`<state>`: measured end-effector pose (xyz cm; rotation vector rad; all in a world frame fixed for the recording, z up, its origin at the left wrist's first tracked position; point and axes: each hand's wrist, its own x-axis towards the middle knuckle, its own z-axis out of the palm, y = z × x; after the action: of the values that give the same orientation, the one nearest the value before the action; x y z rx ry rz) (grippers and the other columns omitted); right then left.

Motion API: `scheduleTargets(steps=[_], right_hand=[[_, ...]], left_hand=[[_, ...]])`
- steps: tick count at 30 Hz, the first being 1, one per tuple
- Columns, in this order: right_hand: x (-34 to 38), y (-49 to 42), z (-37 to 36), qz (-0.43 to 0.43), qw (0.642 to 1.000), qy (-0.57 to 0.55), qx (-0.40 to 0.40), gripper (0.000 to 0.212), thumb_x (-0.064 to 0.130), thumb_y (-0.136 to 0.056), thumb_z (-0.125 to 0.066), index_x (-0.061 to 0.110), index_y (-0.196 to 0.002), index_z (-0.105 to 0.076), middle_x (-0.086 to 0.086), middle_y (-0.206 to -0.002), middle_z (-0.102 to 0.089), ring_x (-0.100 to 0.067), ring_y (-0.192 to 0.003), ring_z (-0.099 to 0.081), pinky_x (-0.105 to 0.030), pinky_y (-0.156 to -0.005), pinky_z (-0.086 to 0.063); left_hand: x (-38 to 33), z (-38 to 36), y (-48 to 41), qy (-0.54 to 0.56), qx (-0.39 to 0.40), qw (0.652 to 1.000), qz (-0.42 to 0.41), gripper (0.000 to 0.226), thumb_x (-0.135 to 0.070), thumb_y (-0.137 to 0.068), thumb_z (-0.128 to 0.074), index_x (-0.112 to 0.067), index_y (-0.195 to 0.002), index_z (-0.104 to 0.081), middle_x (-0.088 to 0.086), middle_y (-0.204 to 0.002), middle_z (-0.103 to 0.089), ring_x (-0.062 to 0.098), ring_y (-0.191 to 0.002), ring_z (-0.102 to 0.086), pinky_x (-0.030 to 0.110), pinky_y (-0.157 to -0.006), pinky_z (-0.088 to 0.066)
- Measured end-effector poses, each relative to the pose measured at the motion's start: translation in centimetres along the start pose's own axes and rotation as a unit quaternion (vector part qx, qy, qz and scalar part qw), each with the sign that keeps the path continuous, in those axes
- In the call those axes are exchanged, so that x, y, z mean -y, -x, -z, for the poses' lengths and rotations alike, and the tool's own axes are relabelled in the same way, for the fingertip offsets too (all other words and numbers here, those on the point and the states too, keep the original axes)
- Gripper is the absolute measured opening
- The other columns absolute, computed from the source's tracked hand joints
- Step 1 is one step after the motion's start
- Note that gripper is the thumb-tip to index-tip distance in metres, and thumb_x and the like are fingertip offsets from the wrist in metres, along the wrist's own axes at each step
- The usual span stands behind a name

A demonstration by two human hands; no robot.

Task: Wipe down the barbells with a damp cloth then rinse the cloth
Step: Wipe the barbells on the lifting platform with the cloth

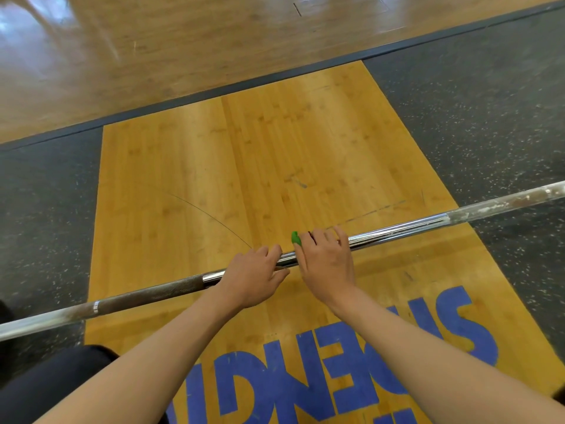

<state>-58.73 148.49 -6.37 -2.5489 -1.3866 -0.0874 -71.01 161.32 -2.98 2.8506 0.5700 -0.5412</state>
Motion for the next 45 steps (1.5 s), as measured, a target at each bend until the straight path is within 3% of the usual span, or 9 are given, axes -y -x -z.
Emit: scheduleTargets(steps=[3,6,13,19,23,28,33,40,45], right_hand=[[-3.5,1.7,0.0,0.114,0.993,-0.012,-0.040,0.034,0.037,-0.106,-0.047,0.017,-0.129,-0.062,-0.003,-0.118,-0.064,-0.025,-0.107,-0.059,-0.052,-0.115,-0.035],[-9.2,1.4,1.4,0.136,0.990,0.009,-0.039,0.037,0.037,-0.105,-0.046,0.017,-0.132,-0.061,-0.002,-0.119,-0.064,-0.025,-0.108,-0.061,-0.053,-0.118,-0.030],[-7.4,-2.1,2.0,-0.098,0.995,0.000,0.025,0.051,0.035,-0.095,-0.026,0.012,-0.079,-0.069,-0.007,-0.074,-0.068,-0.030,-0.068,-0.064,-0.054,-0.114,-0.033],[-2.4,1.6,0.9,0.025,0.998,-0.051,0.036,0.038,0.034,-0.104,-0.037,0.019,-0.132,-0.059,-0.004,-0.127,-0.061,-0.029,-0.120,-0.057,-0.054,-0.120,-0.025],[-6.2,2.5,0.7,0.113,0.994,0.007,0.003,0.043,0.029,-0.105,-0.043,0.017,-0.146,-0.049,-0.008,-0.144,-0.051,-0.031,-0.136,-0.048,-0.056,-0.120,-0.025],[-10.5,2.5,2.5,-0.036,0.998,0.044,-0.016,0.042,0.034,-0.105,-0.035,0.015,-0.133,-0.059,-0.003,-0.126,-0.061,-0.027,-0.121,-0.056,-0.058,-0.120,-0.023],[-7.5,-1.2,2.1,-0.161,0.986,0.047,-0.001,0.049,0.034,-0.098,-0.027,0.013,-0.089,-0.069,-0.007,-0.086,-0.068,-0.032,-0.088,-0.064,-0.057,-0.116,-0.031],[-8.8,2.4,2.1,0.044,0.999,0.021,-0.018,0.041,0.040,-0.107,-0.035,0.022,-0.135,-0.059,0.000,-0.132,-0.059,-0.023,-0.120,-0.053,-0.053,-0.118,-0.030],[-12.5,-0.2,2.8,-0.041,0.997,0.059,0.002,0.043,0.040,-0.102,-0.032,0.017,-0.098,-0.067,-0.001,-0.090,-0.067,-0.026,-0.089,-0.064,-0.054,-0.118,-0.028]], left_hand=[[-0.4,0.3,0.0,0.021,0.027,0.999,0.029,0.051,-0.066,-0.098,-0.031,-0.024,-0.125,-0.042,0.001,-0.113,-0.059,0.024,-0.100,-0.055,0.038,-0.078,-0.039],[-1.3,0.6,0.4,-0.021,0.034,0.997,0.069,0.057,-0.068,-0.099,-0.022,-0.025,-0.130,-0.042,0.002,-0.121,-0.057,0.026,-0.110,-0.052,0.044,-0.094,-0.039],[-4.7,2.5,-0.8,-0.033,0.033,0.998,0.053,0.050,-0.057,-0.104,-0.027,-0.020,-0.132,-0.042,0.004,-0.124,-0.052,0.028,-0.110,-0.051,0.042,-0.092,-0.044],[-5.2,3.5,-1.3,-0.008,0.106,0.993,0.043,0.055,-0.052,-0.106,-0.027,-0.011,-0.144,-0.033,0.013,-0.135,-0.047,0.034,-0.120,-0.048,0.046,-0.095,-0.042],[-4.6,2.6,-1.8,-0.007,0.122,0.992,0.026,0.056,-0.055,-0.105,-0.028,-0.012,-0.140,-0.034,0.012,-0.135,-0.049,0.034,-0.121,-0.050,0.046,-0.094,-0.043],[-3.9,2.9,-3.3,0.055,0.111,0.992,-0.016,0.042,-0.054,-0.104,-0.036,-0.014,-0.116,-0.044,0.008,-0.112,-0.061,0.031,-0.098,-0.060,0.042,-0.075,-0.050],[-5.8,2.5,-5.4,0.071,0.074,0.992,-0.074,0.048,-0.054,-0.105,-0.030,-0.011,-0.120,-0.043,0.010,-0.111,-0.062,0.033,-0.094,-0.061,0.036,-0.061,-0.035],[-5.7,2.1,-6.4,0.084,0.056,0.990,-0.100,0.041,-0.053,-0.105,-0.036,-0.013,-0.111,-0.045,0.008,-0.103,-0.063,0.031,-0.088,-0.061,0.036,-0.061,-0.038],[-6.9,1.1,-5.8,0.072,-0.018,0.992,-0.102,0.042,-0.051,-0.105,-0.034,-0.013,-0.115,-0.048,0.004,-0.107,-0.062,0.032,-0.087,-0.063,0.040,-0.063,-0.045]])
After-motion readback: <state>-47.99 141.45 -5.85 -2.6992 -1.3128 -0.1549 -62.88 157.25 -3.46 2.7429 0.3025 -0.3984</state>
